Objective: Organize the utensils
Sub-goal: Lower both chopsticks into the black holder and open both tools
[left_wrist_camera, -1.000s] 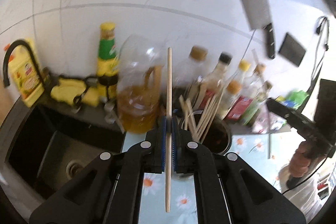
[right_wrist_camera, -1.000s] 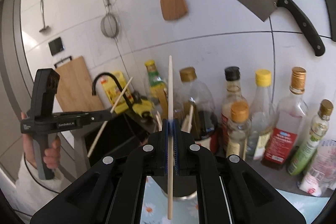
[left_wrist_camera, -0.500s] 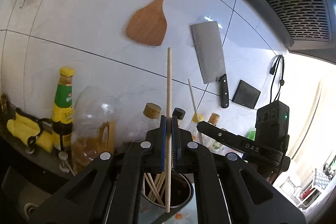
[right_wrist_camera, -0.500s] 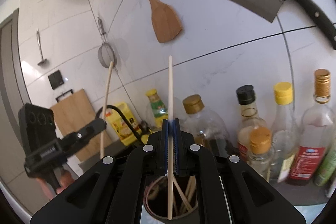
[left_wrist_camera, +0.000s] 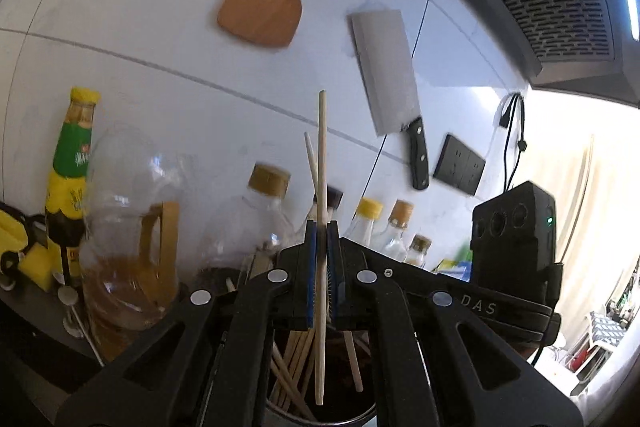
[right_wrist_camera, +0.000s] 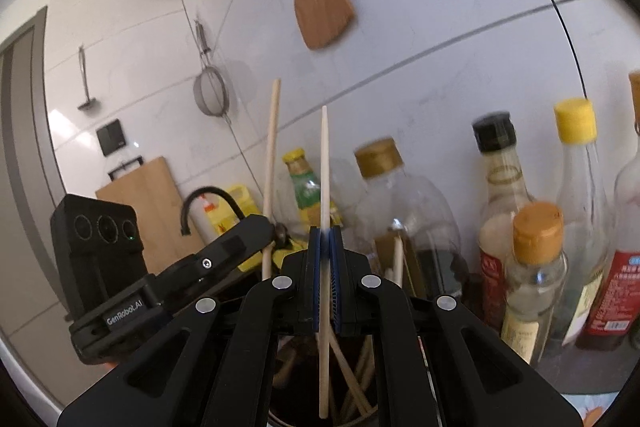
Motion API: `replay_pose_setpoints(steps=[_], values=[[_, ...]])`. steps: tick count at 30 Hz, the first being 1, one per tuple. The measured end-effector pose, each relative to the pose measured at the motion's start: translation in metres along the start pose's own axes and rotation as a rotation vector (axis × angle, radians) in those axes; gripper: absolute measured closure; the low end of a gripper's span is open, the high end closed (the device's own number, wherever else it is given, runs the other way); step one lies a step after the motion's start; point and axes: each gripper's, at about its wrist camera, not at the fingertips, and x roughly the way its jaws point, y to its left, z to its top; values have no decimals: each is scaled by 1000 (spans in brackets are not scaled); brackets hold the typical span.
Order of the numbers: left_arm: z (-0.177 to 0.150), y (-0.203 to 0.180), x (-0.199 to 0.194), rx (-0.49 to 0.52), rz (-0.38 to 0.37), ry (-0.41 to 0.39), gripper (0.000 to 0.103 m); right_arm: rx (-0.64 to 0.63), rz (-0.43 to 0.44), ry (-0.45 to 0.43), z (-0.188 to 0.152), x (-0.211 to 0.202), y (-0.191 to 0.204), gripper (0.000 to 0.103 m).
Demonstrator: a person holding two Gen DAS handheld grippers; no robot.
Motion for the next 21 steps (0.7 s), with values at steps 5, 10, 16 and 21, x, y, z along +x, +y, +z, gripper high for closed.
replay_pose_setpoints(steps=[5,10,16,21], values=[[-16,-4,6,16,21,47,98,-25,-24,48,-15,7,0,98],[-23,-7,7,18,59,100,98,-92,-75,131,-24,11,9,98],[-24,-9,7,7,159,200,98,-195,-183,291,-24,18,27,98],[-11,-2,20,-51,214,344,97,-224,-209,480,-19,37,32,98]])
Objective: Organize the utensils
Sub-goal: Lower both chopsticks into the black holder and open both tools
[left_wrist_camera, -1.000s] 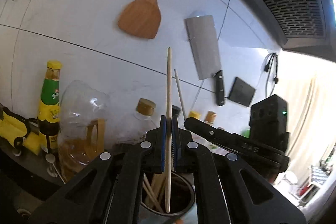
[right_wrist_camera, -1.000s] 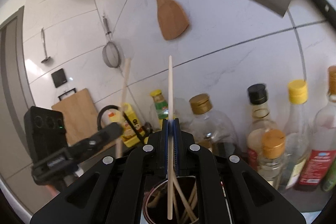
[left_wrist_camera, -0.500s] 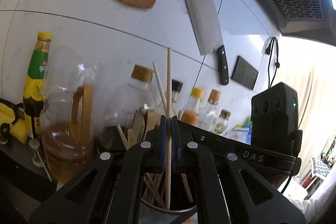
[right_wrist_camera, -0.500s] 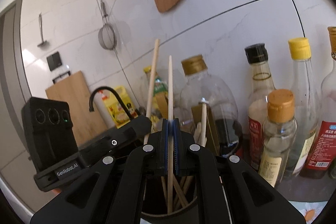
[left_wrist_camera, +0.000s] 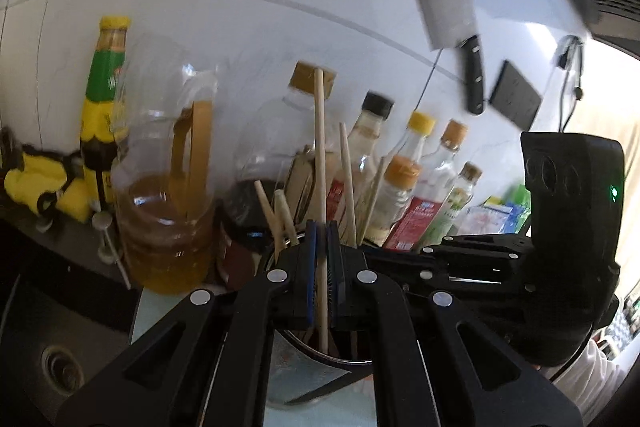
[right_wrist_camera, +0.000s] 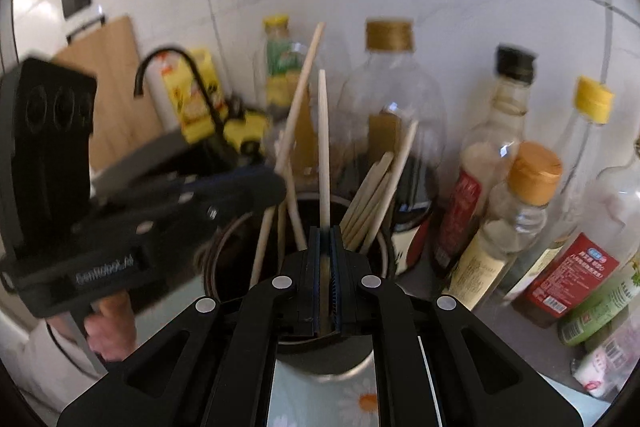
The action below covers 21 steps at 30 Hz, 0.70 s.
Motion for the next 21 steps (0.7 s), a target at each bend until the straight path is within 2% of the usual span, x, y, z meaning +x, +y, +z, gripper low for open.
replay_pose_setpoints(steps=[2,6,12,13,15,19,21], values=[[6,3,12,-22,23,104,97,-15,-37,63,4,6,1,98],[14,7,18,-54,57,196,96,-18,-66,152,8,11,-3,98],[11,-5,12,19,113,257,94,-61,-71,217,7,15,6,98],[10,-6,12,25,115,267,92,-72,-72,223,5,16,8,98],[7,-6,11,28,113,293,81,-87,-73,235,5,16,11,98],[6,-9,1,35,109,290,78,-95,-82,238,3,11,13,97],[8,-11,-6,39,123,277,67,-97,-94,237,4,6,12,96]])
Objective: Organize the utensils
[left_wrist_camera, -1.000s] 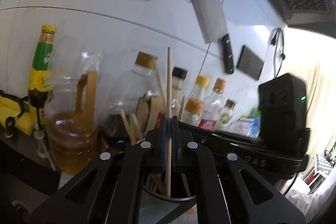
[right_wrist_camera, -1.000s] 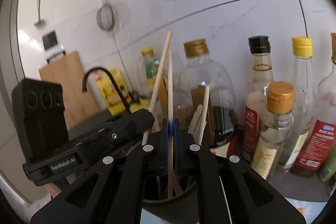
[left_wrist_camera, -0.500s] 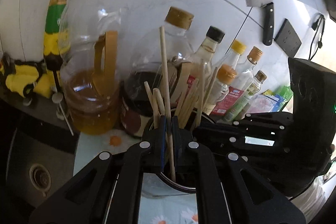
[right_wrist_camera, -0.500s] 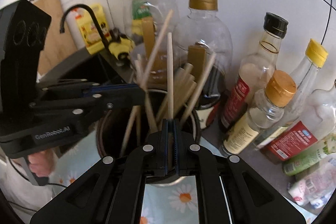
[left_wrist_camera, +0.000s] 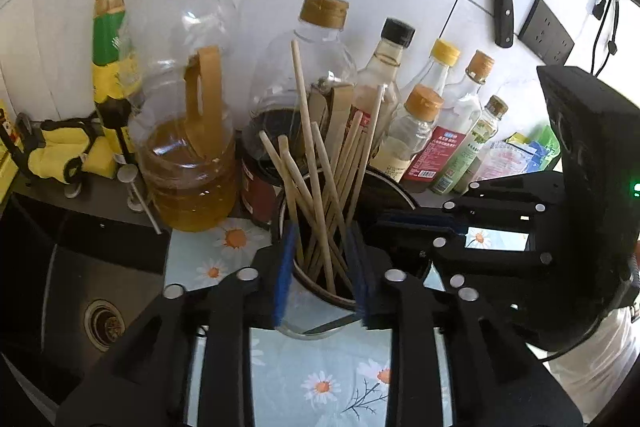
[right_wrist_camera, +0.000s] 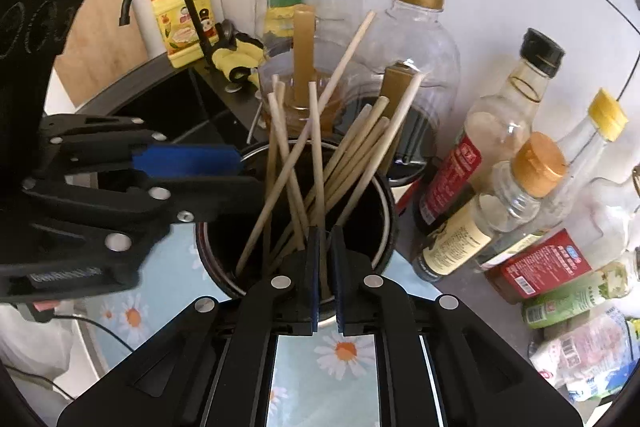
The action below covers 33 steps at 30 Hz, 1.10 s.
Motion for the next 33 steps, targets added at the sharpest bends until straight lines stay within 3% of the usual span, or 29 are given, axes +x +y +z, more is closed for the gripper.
replay_pose_setpoints(steps=[2,6,11,18,26,33], values=[[0,-1,-11,8,21,-21,62,-9,-22,-12,-2,-8,-1,94],[0,-2,-30,14,50,-49,45,-22,-27,-45,-5,-26,-3,67],[-5,-7,-50,6,109,-74,28,-54,-32,-102,-14,-49,0,46],[-22,-23,-82,-25,215,-130,15,-117,-18,-201,-36,-86,3,17],[-48,-57,-113,-113,286,-176,10,-183,40,-295,-70,-131,3,13],[-76,-106,-126,-120,382,-215,6,-214,88,-380,-107,-170,-7,8]])
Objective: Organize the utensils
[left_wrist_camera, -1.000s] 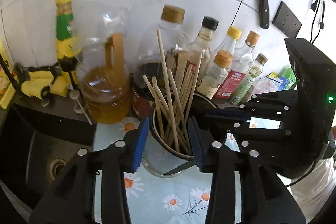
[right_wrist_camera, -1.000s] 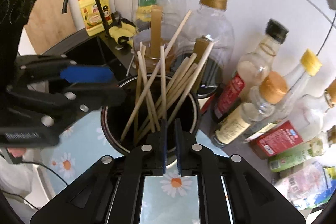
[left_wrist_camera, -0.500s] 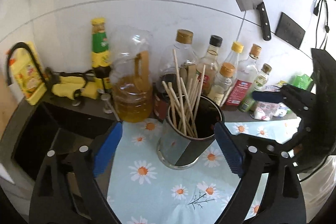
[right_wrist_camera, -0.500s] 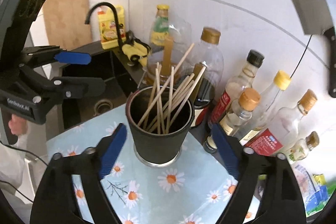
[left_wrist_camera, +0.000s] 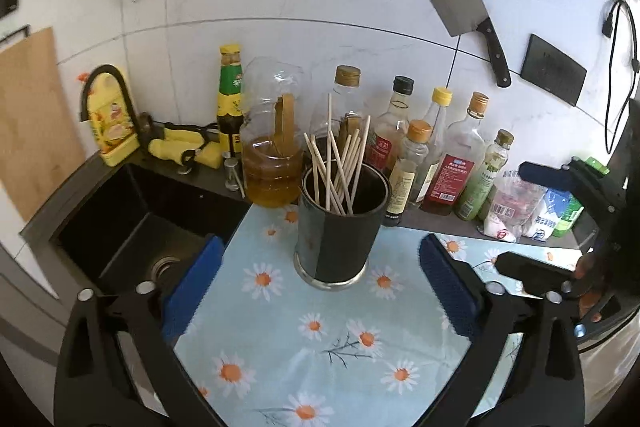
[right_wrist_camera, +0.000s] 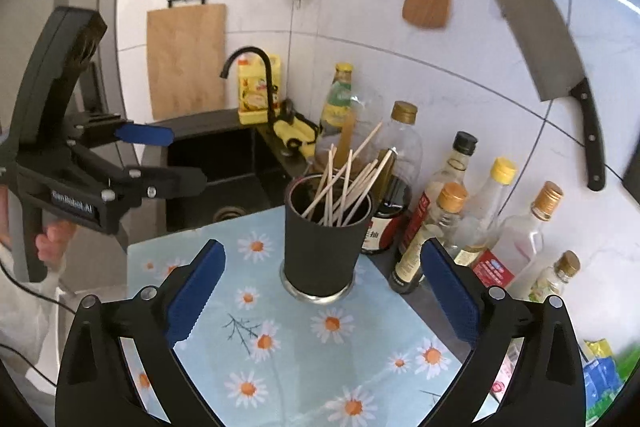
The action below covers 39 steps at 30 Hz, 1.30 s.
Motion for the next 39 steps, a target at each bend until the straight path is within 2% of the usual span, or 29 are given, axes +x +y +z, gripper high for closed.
replay_pose_setpoints(steps=[11,15,20,22,26,30,34,35,39], values=[[-57,-63,-52,-72,100,-162,6,49,69,-99,-60,-64,-14,8],[-84,-87,-69,-97,186,-236,6,108,91,-122,-87,-82,-21,8],[-129,-121,-84,-83,295,-300,6,178,65,-182,-123,-107,-27,8],[-143,-130,-88,-94,308,-299,6,183,43,-197,-138,-116,-27,8],[-169,-152,-89,-111,273,-262,6,179,-24,-191,-170,-129,-24,8],[-190,-174,-88,-119,276,-243,6,152,-58,-149,-200,-141,-15,8],[-207,-196,-88,-87,350,-238,6,167,-64,-109,-221,-150,-13,8],[-210,-199,-88,-86,343,-236,6,167,-67,-105,-225,-152,-12,8],[-219,-198,-79,-142,294,-145,6,170,-116,-80,-239,-156,-6,8]])
